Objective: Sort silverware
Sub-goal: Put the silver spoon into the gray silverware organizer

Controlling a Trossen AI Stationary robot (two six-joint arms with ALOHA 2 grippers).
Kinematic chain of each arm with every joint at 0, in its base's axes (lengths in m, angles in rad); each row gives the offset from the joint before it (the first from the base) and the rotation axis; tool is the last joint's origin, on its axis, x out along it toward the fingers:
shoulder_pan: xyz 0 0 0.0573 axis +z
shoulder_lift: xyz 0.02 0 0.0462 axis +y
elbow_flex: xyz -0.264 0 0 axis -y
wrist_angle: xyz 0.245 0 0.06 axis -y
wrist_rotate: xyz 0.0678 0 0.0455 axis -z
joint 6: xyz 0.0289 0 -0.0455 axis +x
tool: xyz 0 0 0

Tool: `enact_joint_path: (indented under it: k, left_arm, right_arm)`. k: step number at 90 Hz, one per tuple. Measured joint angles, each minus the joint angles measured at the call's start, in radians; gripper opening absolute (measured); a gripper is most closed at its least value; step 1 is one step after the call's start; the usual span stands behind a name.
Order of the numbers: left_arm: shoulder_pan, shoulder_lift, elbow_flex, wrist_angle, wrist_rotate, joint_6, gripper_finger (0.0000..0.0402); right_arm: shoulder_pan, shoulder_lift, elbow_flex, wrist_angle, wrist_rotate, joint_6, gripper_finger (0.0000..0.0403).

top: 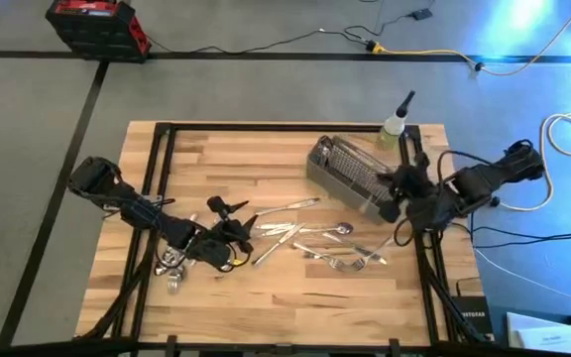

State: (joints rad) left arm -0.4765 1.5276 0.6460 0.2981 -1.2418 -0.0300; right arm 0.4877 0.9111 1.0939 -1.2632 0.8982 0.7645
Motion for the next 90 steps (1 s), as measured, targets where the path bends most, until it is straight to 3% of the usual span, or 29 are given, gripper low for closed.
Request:
enact_joint_path:
  k: [28,64,90]
  left_arm:
    - [0.006,0.000,0.000,0.000,0.008,-0.002,0.0217]
    - [0.021,0.001,0.000,-0.004,0.015,0.001,0.0217]
    - [0.063,0.002,-0.001,-0.004,0.121,-0.042,0.0217]
  right_arm:
    - [-0.003,-0.023,0.000,-0.248,-0.029,0.231,0.0000]
    - [-0.003,-0.141,0.000,-0.279,-0.041,0.236,0.0000]
    - [-0.004,-0.198,0.000,-0.309,-0.054,0.210,0.0000]
